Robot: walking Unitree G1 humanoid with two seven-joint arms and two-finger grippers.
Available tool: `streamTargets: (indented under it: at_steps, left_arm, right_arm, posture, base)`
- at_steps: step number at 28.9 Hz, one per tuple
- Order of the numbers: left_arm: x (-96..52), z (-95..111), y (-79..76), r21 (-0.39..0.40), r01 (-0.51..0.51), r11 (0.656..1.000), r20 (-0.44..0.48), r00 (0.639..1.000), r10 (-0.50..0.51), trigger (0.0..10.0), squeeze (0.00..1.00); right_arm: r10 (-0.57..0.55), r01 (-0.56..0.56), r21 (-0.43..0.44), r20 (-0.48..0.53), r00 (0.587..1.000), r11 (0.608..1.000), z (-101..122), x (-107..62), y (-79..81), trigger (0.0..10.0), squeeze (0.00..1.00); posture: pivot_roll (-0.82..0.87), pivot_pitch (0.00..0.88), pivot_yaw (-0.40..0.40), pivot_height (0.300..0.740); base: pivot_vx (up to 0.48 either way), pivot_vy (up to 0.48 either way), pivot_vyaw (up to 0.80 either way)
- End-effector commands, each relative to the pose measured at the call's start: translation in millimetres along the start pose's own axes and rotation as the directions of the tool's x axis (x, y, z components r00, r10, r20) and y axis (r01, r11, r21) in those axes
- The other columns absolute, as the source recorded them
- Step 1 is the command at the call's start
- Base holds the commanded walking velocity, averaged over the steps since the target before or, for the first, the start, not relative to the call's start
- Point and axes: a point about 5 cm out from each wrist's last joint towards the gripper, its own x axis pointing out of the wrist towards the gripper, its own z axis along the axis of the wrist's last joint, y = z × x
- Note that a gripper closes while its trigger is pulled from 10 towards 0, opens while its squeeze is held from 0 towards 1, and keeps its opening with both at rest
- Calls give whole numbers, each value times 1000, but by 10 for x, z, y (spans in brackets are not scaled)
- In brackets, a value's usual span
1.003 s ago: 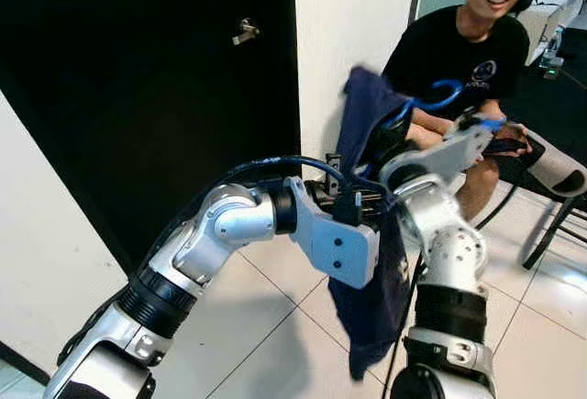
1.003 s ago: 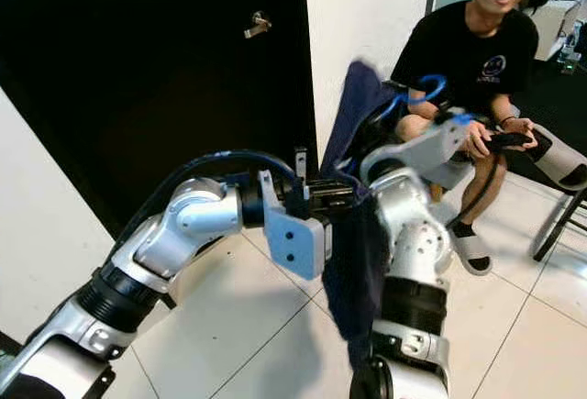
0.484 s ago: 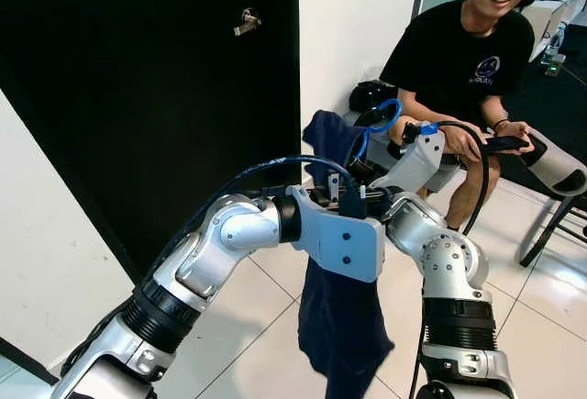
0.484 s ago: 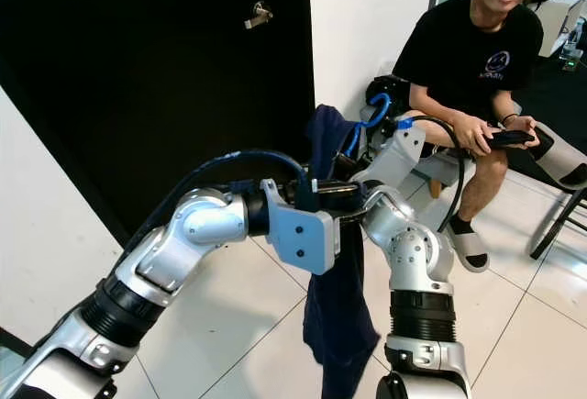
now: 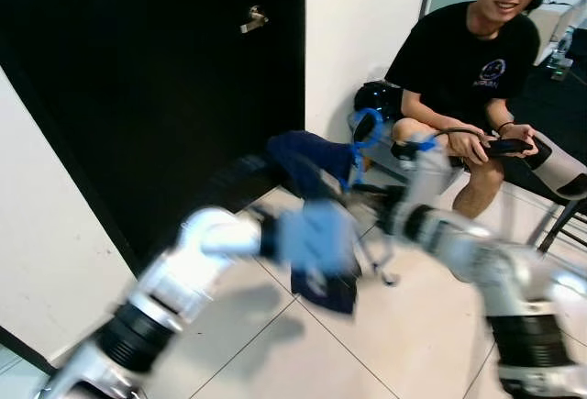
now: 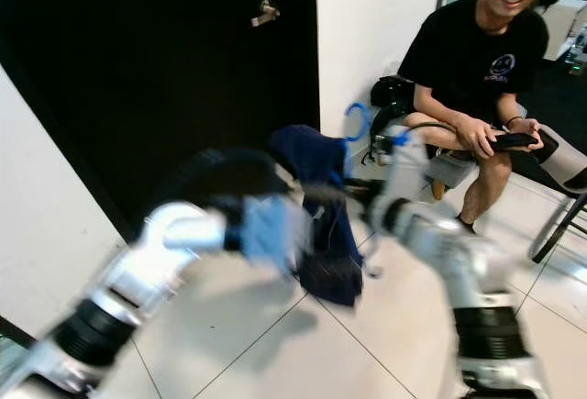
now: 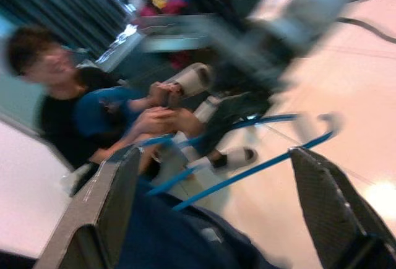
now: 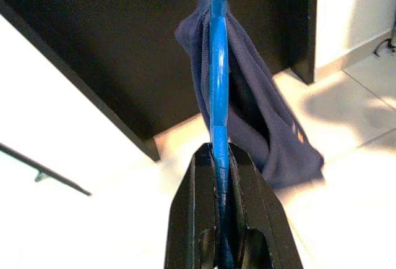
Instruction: Hang hanger
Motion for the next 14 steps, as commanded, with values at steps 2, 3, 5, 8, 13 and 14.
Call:
streamTargets:
  at_steps: [2, 3, 5, 8, 13, 14]
  left_arm:
    - [-61, 55, 137, -45, -21, 999, 43, 999, 23, 10000, 1000]
    - [-61, 55, 137, -45, -21, 999, 43, 999, 23, 10000, 1000]
    - [-115, 126, 246, -68, -36, 997, 70, 997, 41, 10000, 1000]
    - [-161, 184, 352, -79, -50, 996, 90, 994, 57, 10000, 1000]
    - [-232, 231, 438, -95, 7, 995, 88, 996, 1, 10000, 0]
    - [-264, 226, 458, -90, 57, 994, 72, 996, -50, 10000, 0]
  right_arm:
    - [114, -113, -64, 16, 993, 992, 62, -88, 81, 10000, 0]
    - [114, -113, -64, 16, 993, 992, 62, -88, 81, 10000, 0]
    - [183, -181, -127, 8, 983, 975, 81, -210, 65, 10000, 0]
    - [293, -287, -188, 7, 956, 939, 124, -374, 75, 10000, 0]
    - [540, -520, -285, -9, 842, 805, 257, -730, 171, 10000, 0]
    - [638, -607, -315, -3, 770, 730, 355, -884, 225, 10000, 0]
  posture:
    - [-2, 40, 28, 740]
    - [-2, 40, 28, 740]
    - [-4, 36, 29, 740]
    - [-6, 31, 30, 740]
    - [-12, 27, 37, 740]
    - [-10, 26, 40, 740]
  base:
    - [0, 0, 0]
    - [0, 0, 0]
    - [0, 0, 0]
    - [0, 0, 0]
    - [0, 0, 0]
    - [0, 0, 0]
